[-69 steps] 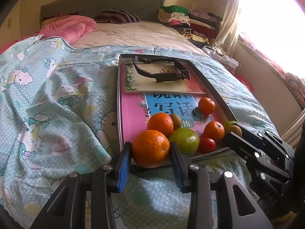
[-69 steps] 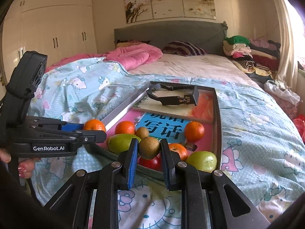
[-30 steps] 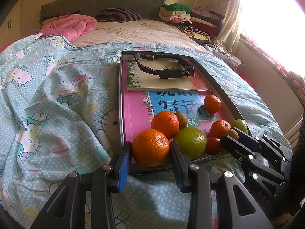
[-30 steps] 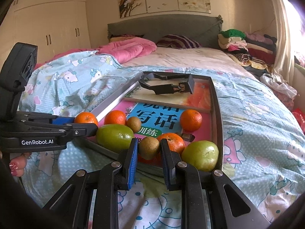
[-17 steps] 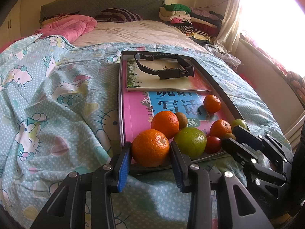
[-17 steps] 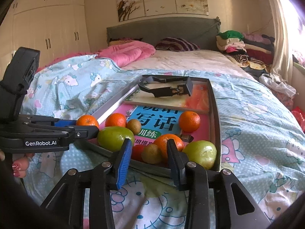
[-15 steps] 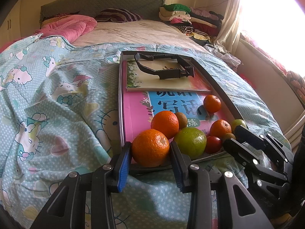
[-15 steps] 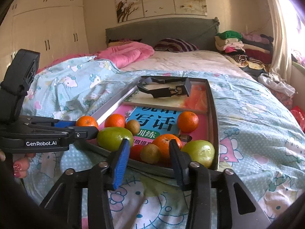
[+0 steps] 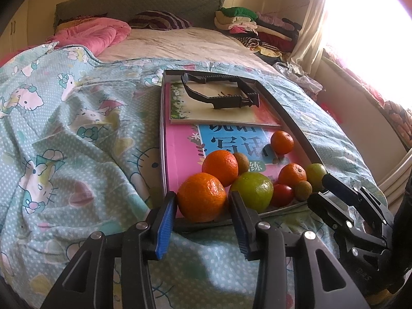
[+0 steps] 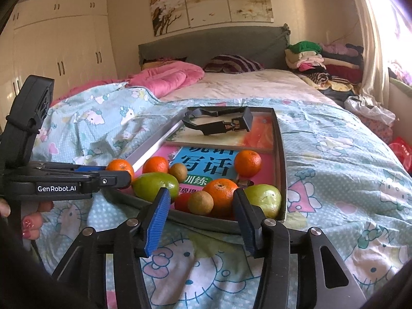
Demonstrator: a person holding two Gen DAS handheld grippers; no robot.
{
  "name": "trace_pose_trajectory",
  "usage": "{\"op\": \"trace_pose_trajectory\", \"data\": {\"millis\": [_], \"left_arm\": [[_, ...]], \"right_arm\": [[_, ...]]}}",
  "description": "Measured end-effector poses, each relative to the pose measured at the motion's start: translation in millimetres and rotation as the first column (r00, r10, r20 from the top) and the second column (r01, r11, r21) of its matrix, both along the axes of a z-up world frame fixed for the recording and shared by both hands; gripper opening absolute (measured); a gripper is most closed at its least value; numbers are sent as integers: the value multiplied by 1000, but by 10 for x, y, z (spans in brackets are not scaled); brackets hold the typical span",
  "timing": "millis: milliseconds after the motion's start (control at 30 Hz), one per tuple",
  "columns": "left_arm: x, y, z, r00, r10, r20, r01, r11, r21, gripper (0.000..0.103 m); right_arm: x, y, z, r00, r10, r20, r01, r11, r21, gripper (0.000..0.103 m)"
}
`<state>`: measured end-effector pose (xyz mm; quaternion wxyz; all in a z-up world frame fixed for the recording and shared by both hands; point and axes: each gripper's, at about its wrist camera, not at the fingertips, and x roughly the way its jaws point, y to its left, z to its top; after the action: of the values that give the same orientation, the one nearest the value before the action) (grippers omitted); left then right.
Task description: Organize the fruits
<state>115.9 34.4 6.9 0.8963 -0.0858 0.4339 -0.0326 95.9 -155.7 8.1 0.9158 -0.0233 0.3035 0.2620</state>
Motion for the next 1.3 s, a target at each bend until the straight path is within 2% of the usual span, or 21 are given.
{"op": "trace_pose_trajectory", "data": {"millis": [167,267,500,600,733,867,1033,1300], "left_arm": [[-40,16,25,1000,0,6,0,1000,-9,44],[-63,31,44,1000,7,10,-7,1000,-5,51],[-91,105,77,1000,25,16,-25,1000,-10,51],[-142,101,126,999,27,25,-27,1000,-11,52],[-267,50,227,998,23,57,-23,1000,0,65],[-428,-20,264,996,36,76,-36,999,7,74],[-646,-171,200,996,41,83,-44,999,28,81],[-784,-318,1,997,58,59,-61,996,58,81]], "right_arm": [[-55,-28,28,1000,-12,2,12,1000,2,56],[-79,-55,43,1000,-20,2,20,1000,5,56],[-139,-117,99,999,-41,10,40,999,15,58],[-174,-159,143,998,-57,13,57,998,21,63],[-255,-210,213,997,-75,12,75,997,28,70],[-369,-244,241,995,-98,4,98,995,11,77],[-515,-296,178,995,-99,-33,99,995,-1,79],[-700,-278,10,997,-81,-16,80,996,-48,79]]}}
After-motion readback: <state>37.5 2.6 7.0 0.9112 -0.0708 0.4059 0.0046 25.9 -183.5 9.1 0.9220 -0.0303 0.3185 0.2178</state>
